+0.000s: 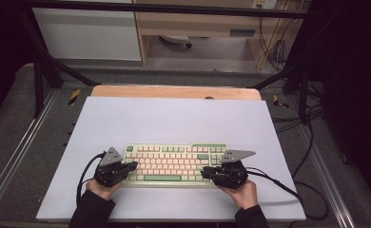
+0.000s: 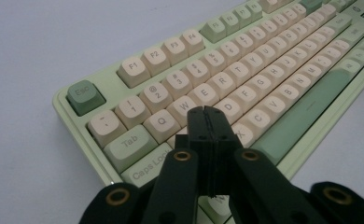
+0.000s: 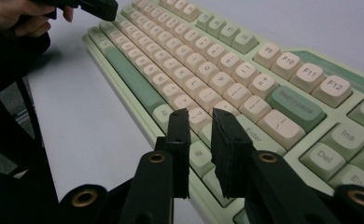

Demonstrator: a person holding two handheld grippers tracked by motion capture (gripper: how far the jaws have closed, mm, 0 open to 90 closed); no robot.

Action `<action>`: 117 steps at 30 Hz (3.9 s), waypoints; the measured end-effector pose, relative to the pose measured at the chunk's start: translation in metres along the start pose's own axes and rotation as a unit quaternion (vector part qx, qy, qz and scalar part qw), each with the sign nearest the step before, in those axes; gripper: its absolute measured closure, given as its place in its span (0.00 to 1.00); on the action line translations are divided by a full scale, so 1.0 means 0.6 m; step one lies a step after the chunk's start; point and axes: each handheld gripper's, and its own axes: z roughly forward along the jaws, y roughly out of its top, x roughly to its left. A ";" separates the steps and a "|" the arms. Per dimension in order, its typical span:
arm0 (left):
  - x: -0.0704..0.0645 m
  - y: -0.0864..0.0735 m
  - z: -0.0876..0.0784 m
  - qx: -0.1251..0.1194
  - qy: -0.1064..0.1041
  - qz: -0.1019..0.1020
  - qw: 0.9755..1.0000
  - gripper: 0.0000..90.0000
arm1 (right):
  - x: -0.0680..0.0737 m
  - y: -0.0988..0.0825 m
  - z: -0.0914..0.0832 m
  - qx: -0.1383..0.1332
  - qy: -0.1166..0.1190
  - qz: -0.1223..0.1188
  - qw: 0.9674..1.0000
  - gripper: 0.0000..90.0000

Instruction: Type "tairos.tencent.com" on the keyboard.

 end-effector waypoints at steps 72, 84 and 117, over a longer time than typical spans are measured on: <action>0.002 0.001 -0.002 -0.001 0.000 0.000 1.000 1.00 | 0.040 0.087 0.153 0.026 -0.044 -0.039 0.998 1.00; -0.006 0.006 -0.001 -0.002 -0.001 0.002 1.000 1.00 | 0.046 0.086 0.128 0.031 -0.033 -0.048 0.998 1.00; -0.038 0.059 0.078 0.023 0.003 0.015 1.000 1.00 | 0.027 0.039 0.079 0.033 -0.023 -0.022 0.999 1.00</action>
